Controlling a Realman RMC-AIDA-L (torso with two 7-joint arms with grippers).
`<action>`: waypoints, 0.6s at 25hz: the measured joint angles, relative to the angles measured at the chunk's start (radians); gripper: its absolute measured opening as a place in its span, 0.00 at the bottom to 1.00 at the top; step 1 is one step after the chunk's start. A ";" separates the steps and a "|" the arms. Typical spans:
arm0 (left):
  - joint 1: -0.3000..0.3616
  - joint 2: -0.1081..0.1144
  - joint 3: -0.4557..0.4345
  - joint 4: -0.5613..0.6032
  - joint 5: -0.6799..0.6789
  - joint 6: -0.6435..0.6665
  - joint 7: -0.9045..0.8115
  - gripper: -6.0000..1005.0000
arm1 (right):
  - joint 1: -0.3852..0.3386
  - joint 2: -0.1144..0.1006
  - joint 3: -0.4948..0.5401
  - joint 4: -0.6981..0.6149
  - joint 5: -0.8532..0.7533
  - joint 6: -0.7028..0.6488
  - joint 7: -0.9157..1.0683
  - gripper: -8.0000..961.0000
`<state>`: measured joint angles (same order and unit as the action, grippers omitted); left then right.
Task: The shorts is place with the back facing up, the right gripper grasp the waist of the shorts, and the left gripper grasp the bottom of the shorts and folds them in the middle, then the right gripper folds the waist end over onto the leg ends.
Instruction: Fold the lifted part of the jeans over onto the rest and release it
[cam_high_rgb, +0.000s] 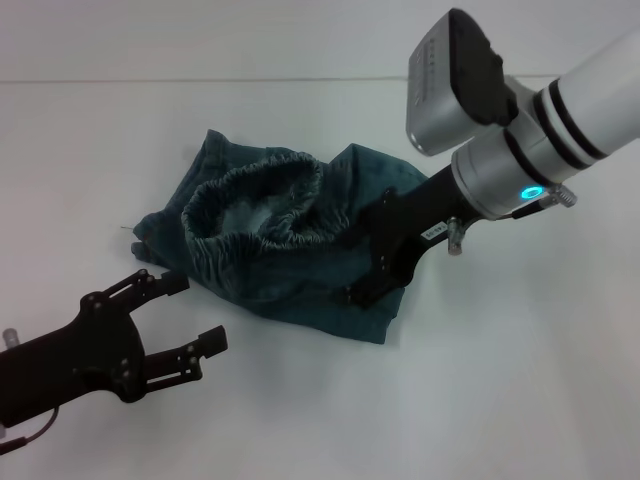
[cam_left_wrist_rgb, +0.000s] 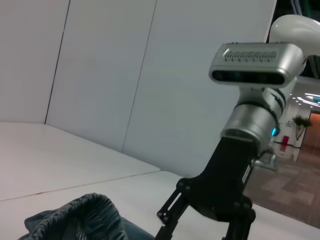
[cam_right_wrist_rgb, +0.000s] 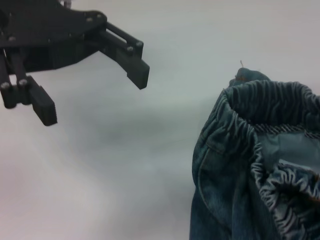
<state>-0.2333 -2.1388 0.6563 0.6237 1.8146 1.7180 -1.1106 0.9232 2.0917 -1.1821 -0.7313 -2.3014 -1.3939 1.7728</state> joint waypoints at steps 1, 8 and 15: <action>-0.001 -0.001 0.000 0.000 0.000 0.000 0.000 0.91 | 0.002 0.002 -0.003 0.010 0.004 0.013 -0.016 0.79; -0.006 -0.006 0.002 0.000 0.000 0.000 0.000 0.91 | -0.015 0.002 -0.036 0.007 0.040 0.077 -0.075 0.77; -0.019 -0.010 0.002 -0.004 0.000 -0.005 -0.004 0.91 | -0.016 0.001 -0.037 0.038 0.041 0.146 -0.146 0.76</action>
<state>-0.2526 -2.1492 0.6581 0.6202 1.8147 1.7134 -1.1147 0.9076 2.0927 -1.2194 -0.6938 -2.2604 -1.2479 1.6263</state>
